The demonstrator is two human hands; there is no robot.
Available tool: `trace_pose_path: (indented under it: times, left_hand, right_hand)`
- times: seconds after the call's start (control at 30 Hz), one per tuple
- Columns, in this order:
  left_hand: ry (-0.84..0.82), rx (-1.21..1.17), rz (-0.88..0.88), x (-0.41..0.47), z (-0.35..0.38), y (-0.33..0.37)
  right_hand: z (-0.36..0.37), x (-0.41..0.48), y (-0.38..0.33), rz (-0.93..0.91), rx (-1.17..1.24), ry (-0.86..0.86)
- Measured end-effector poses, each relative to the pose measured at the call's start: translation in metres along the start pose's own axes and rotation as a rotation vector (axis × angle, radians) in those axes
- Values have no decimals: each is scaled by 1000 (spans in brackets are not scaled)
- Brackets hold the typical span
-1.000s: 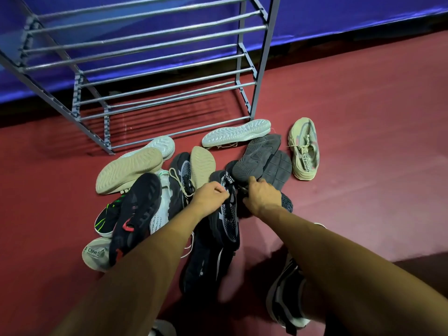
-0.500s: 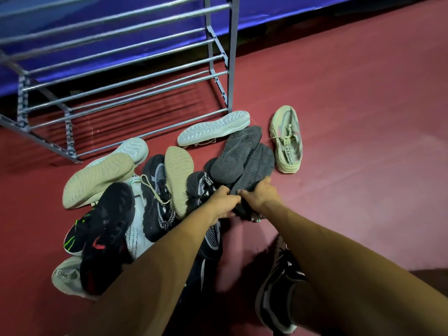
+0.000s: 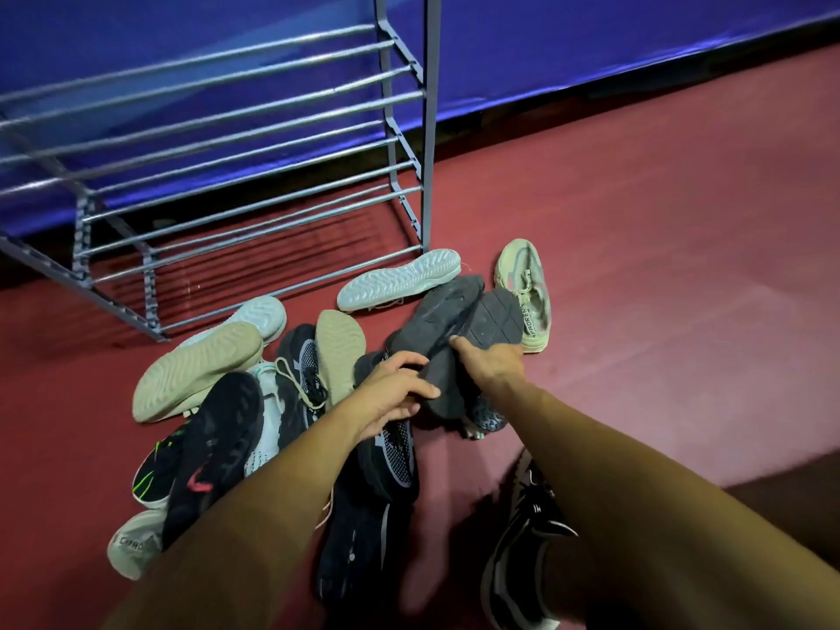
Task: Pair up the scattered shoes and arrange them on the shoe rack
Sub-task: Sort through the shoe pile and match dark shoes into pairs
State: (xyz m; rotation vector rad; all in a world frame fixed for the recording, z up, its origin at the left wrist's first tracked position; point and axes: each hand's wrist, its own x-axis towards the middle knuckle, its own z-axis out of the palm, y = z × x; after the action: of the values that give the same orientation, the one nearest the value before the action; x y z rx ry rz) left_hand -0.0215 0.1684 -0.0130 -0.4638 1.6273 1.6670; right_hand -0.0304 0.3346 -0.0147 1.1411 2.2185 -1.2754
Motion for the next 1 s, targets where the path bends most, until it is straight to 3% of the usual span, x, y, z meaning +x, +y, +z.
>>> trace_pose_path:
  times: [0.13,0.57,0.87,1.0]
  left_hand:
    - [-11,34,105,-22,-15,12]
    - [185,103,385,-103,-110,97]
    - [504,189,510,-157,-171,148]
    - [662,210,591,-178,-191,168]
  right_hand:
    - [-7,-10,-18,-93,94,45]
    - [-13,-80,-157,-255,485,-124]
    - [-5,-148,-232,-499,598,-342]
    - [-6,-171,-261,-516,664,-483]
